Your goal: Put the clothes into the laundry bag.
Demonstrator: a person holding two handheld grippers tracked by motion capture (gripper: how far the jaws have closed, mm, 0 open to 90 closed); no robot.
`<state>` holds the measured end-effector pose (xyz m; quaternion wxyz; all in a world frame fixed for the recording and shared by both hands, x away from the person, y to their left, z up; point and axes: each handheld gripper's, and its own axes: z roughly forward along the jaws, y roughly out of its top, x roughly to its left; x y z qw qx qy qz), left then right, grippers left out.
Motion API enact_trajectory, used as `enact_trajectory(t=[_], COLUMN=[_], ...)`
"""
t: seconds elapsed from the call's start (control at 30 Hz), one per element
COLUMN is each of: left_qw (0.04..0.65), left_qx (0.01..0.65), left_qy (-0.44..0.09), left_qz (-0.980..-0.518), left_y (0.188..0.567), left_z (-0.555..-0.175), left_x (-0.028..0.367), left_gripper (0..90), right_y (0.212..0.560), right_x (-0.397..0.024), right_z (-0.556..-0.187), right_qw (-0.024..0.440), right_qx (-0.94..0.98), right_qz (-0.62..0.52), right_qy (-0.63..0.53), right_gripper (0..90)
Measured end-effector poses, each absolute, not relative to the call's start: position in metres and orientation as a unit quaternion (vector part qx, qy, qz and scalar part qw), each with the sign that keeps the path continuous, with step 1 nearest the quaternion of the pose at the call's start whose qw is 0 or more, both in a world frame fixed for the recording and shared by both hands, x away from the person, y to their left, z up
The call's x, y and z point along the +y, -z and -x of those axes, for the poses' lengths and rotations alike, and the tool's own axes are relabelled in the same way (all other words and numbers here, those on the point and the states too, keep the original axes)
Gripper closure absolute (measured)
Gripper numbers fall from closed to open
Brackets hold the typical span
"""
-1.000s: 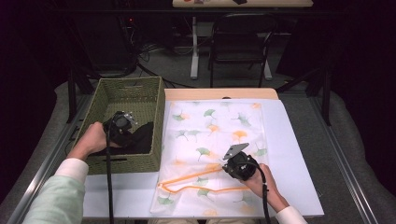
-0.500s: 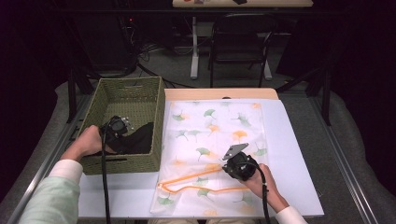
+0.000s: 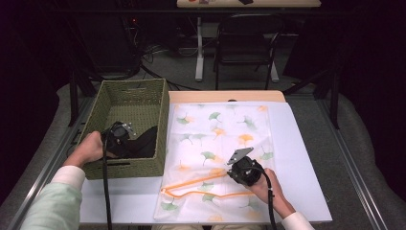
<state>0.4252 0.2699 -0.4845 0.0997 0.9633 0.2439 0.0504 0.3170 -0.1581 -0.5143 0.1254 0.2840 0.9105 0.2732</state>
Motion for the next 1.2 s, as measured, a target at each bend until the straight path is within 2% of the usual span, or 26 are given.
enact_trajectory(t=[0.33, 1.2], left_qw=[0.131, 0.126], left_qx=[0.239, 0.232], left_qy=[-0.076, -0.110], left_qz=[-0.959, -0.958], left_y=[0.468, 0.418], left_z=[-0.410, -0.397], left_x=[0.275, 0.269], left_gripper=[64.1, 64.4], right_y=[0.512, 0.510], right_x=[-0.158, -0.163], right_z=[-0.316, -0.317], right_qw=[0.130, 0.127], right_qx=[0.910, 0.907], right_qz=[-0.283, -0.285], right_qy=[-0.274, -0.282], right_gripper=[88.2, 88.3])
